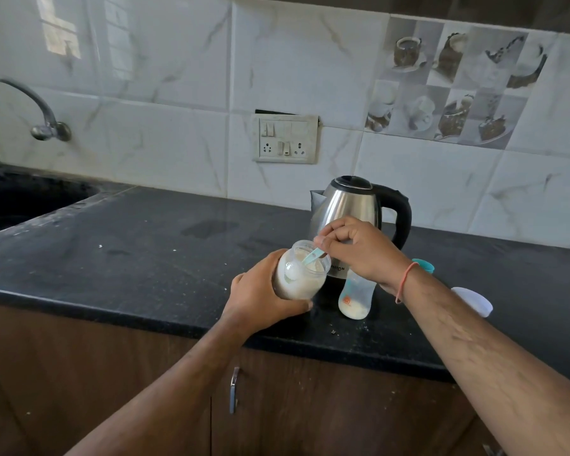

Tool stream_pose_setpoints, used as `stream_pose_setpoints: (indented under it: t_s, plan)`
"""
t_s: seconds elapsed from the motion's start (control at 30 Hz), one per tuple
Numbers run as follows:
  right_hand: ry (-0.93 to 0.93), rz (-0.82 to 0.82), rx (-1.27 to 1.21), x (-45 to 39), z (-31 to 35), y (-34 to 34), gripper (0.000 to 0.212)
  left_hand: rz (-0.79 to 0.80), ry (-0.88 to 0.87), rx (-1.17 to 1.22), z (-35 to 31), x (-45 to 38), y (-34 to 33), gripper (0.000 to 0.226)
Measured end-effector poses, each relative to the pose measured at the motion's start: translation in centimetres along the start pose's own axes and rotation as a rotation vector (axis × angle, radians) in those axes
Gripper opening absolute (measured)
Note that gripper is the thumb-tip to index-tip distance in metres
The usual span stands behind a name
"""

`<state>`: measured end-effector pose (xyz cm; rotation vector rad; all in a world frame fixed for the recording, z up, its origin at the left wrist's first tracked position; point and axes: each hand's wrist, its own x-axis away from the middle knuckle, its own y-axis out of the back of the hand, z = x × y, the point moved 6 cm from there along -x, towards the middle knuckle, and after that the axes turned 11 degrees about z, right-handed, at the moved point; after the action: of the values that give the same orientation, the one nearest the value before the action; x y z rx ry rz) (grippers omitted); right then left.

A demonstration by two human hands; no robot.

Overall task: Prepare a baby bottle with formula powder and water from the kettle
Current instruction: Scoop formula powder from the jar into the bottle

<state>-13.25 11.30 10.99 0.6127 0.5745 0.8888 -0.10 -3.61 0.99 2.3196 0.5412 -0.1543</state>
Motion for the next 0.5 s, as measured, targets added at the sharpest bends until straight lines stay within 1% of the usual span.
stream_pose_setpoints:
  t_s: [0.17, 0.3, 0.5]
  plan:
    - [-0.063, -0.031, -0.124, 0.0, -0.9, 0.2, 0.023, 0.003, 0.024, 0.014, 0.3, -0.1, -0.1, 0.097]
    - [-0.106, -0.095, -0.113, -0.1, -1.3, 0.7, 0.027, 0.017, 0.047, 0.015, 0.5, -0.2, -0.1, 0.098]
    - [-0.144, -0.118, -0.119, 0.0, -1.6, 1.1, 0.030, 0.018, 0.064, 0.009, 0.5, -0.2, -0.1, 0.096]
